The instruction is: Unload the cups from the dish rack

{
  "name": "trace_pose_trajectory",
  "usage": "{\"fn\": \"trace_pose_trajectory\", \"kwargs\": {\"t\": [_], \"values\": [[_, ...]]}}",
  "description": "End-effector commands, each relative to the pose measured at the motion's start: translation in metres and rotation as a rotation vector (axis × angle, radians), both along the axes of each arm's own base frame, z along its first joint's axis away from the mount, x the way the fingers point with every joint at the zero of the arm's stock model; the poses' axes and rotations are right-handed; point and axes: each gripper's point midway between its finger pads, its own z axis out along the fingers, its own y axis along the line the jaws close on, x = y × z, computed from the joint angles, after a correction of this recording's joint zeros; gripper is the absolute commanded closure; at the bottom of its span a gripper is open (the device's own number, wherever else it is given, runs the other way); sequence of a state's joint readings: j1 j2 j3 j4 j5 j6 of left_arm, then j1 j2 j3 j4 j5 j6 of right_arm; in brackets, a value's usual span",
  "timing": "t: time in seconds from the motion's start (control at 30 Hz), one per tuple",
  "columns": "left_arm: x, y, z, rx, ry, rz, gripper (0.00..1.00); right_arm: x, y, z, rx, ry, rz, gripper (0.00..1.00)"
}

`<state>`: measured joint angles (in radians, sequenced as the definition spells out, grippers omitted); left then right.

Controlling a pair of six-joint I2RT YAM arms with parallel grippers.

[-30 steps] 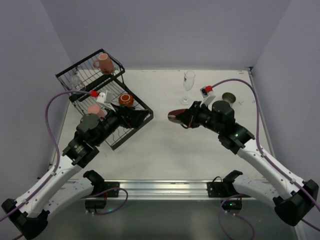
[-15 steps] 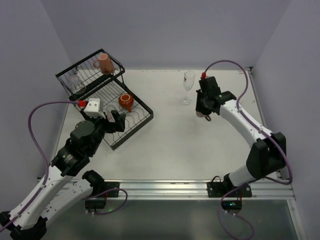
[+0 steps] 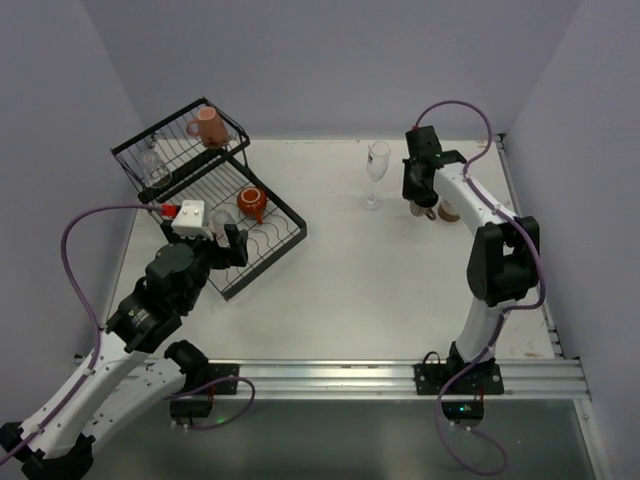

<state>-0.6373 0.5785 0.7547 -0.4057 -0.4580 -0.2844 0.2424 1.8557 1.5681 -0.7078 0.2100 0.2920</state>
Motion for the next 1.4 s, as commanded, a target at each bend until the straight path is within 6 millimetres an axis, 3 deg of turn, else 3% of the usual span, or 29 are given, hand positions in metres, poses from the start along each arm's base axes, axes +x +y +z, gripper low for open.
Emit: {"fn": "trace_pose_trajectory", "kwargs": {"t": [0.0, 0.27, 0.47, 0.7, 0.93, 1.1, 1.17, 1.2, 1.23, 1.27, 1.3, 1.33, 1.37], "values": [[0.004, 0.003, 0.003, 0.022, -0.018, 0.017, 0.00, 0.019, 0.001, 0.015, 0.010, -0.041, 0.034, 1.00], [0.008, 0.004, -0.002, 0.035, -0.001, 0.032, 0.00, 0.029, 0.010, -0.016, 0.070, 0.017, 0.069, 1.00], [0.012, 0.010, -0.005, 0.049, 0.012, 0.072, 0.00, 0.030, 0.007, -0.019, 0.072, 0.025, 0.063, 0.98], [0.016, 0.017, -0.009, 0.071, 0.047, 0.121, 0.00, 0.029, 0.003, -0.013, 0.071, 0.013, 0.056, 0.64], [0.018, 0.033, -0.004, 0.092, 0.063, 0.225, 0.00, 0.024, 0.008, 0.026, 0.129, -0.078, 0.056, 0.35], [0.023, 0.047, -0.011, 0.126, 0.097, 0.336, 0.00, 0.008, 0.016, 0.081, 0.221, -0.237, 0.058, 0.20], [0.030, 0.054, -0.021, 0.133, 0.134, 0.367, 0.00, -0.008, 0.019, 0.079, 0.262, -0.247, 0.069, 0.17], [0.033, 0.057, -0.022, 0.125, 0.137, 0.376, 0.00, -0.012, 0.022, 0.106, 0.304, -0.338, 0.068, 0.16], [0.037, 0.057, -0.027, 0.119, 0.154, 0.369, 0.00, -0.027, 0.023, 0.087, 0.322, -0.313, 0.064, 0.16], [0.041, 0.070, -0.027, 0.102, 0.163, 0.411, 0.00, -0.030, 0.036, 0.099, 0.382, -0.377, 0.103, 0.16], [0.044, 0.073, -0.027, 0.091, 0.165, 0.421, 0.00, -0.045, 0.042, 0.123, 0.442, -0.453, 0.121, 0.15], [0.048, 0.081, -0.030, 0.075, 0.176, 0.451, 0.00, -0.060, 0.046, 0.101, 0.469, -0.424, 0.128, 0.15], [0.052, 0.084, -0.028, 0.065, 0.174, 0.462, 0.00, -0.067, 0.059, 0.109, 0.516, -0.465, 0.174, 0.15]]}}
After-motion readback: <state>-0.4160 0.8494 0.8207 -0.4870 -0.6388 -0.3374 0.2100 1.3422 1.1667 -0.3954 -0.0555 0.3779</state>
